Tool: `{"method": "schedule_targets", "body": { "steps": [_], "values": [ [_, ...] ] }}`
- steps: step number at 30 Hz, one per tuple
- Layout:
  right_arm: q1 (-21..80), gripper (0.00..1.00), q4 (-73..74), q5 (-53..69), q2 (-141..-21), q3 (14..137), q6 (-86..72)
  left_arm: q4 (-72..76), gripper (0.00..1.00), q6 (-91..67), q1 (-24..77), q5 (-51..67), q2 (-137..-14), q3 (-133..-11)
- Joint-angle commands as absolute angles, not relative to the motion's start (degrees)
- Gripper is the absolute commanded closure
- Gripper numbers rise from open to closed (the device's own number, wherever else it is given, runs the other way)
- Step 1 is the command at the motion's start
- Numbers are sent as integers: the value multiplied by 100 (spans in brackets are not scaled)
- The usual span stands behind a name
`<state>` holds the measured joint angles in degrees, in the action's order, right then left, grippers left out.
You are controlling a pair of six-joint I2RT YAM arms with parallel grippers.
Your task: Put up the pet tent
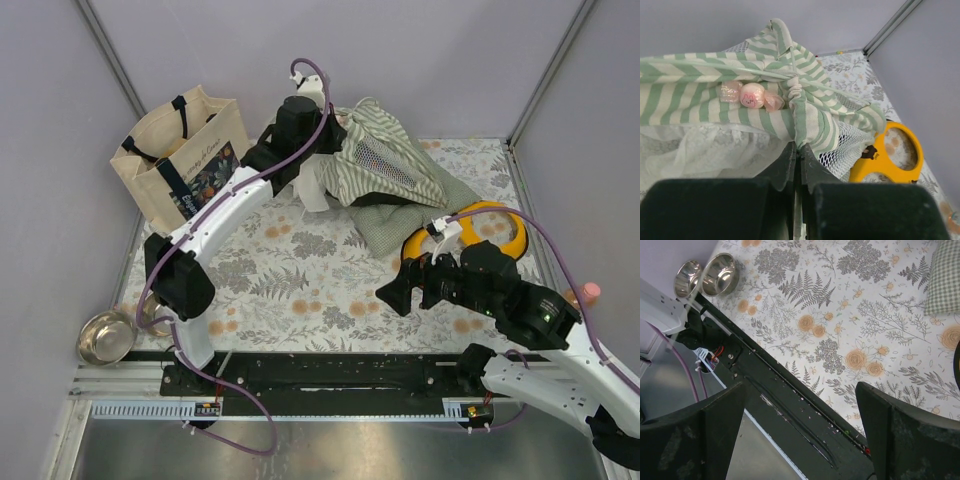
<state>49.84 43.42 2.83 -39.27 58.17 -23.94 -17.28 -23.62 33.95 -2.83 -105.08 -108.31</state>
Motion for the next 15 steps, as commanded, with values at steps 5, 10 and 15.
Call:
{"method": "schedule_targets", "body": {
  "steps": [5,10,15],
  "values": [
    [5001,0,4114,-307,-3893,5502,-2917,-114,68,-2267,3366,-589,-10477,-10090],
    [5001,1,3290,147,-4270,5125,-3462,123,52,-2259,3375,-510,-10073,-9572],
    [5211,0,1621,765,-4798,4422,-4068,9,100,-2495,3375,-553,-10300,-9799]
  ]
}}
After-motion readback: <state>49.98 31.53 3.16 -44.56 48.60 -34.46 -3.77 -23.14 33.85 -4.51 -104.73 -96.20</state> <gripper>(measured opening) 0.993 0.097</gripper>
